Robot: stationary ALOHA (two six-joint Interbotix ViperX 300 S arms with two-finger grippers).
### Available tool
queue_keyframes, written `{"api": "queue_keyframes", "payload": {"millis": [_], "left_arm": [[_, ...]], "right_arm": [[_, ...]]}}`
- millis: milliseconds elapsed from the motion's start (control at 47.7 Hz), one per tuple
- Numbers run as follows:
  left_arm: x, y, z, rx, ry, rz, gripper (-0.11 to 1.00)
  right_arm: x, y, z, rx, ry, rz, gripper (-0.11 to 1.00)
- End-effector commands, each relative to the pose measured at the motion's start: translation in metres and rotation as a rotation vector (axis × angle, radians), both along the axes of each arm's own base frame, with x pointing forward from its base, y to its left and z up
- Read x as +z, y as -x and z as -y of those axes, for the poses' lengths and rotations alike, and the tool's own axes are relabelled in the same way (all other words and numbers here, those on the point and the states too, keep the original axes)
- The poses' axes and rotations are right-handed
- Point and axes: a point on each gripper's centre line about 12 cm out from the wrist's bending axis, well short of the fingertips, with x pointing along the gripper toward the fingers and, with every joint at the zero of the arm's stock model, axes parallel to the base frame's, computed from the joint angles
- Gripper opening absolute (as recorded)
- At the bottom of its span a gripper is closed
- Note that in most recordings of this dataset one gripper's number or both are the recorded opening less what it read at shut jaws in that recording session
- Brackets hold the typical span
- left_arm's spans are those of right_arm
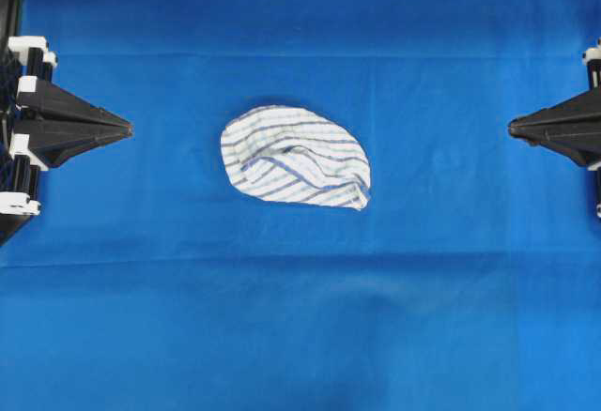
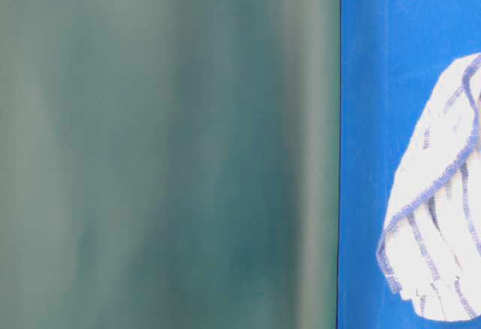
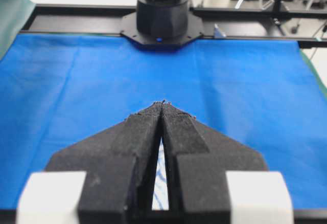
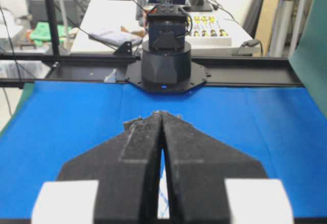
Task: Lift the towel with both arms.
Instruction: 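Move both grippers inward toward the striped towel's left and right sides, then close both grippers on opposite edges of the towel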
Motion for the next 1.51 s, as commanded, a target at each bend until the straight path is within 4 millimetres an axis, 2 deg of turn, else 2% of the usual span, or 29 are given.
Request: {"api": "queue_keyframes", "payload": {"millis": [0, 126, 251, 566, 608, 691, 859, 922, 1257, 1488], "left_arm": [[0.007, -0.004, 0.000, 0.001, 0.036, 0.000, 0.00], [0.006, -0.010, 0.000, 0.001, 0.035, -0.028, 0.00], [-0.005, -0.021, 0.000, 0.002, 0.036, -0.089, 0.00], [-0.042, -0.054, 0.000, 0.005, 0.026, -0.262, 0.01], [-0.049, -0.061, 0.000, 0.005, 0.026, -0.293, 0.03], [-0.061, -0.071, -0.001, 0.009, 0.027, -0.344, 0.22], [-0.092, -0.093, -0.001, 0.012, 0.025, -0.446, 0.75], [-0.104, -0.100, -0.002, 0.012, 0.020, -0.483, 0.87], [-0.153, -0.123, -0.012, 0.044, 0.024, -0.604, 0.87], [-0.186, -0.132, -0.013, 0.046, 0.015, -0.663, 0.87]], "right_arm": [[0.007, -0.003, 0.000, -0.001, 0.003, 0.014, 0.00], [0.010, -0.015, 0.000, 0.000, 0.002, -0.048, 0.00], [0.005, -0.032, 0.000, 0.000, -0.003, -0.137, 0.00], [-0.033, -0.083, 0.000, -0.003, -0.025, -0.341, 0.01], [-0.039, -0.091, 0.000, -0.005, -0.033, -0.367, 0.01], [-0.051, -0.107, 0.000, -0.007, -0.043, -0.425, 0.04], [-0.079, -0.135, 0.000, -0.009, -0.039, -0.563, 0.54], [-0.089, -0.142, 0.000, -0.010, -0.038, -0.609, 0.67], [-0.149, -0.175, 0.004, -0.027, -0.052, -0.785, 0.65], [-0.175, -0.185, 0.009, -0.041, -0.059, -0.845, 0.65]]}}
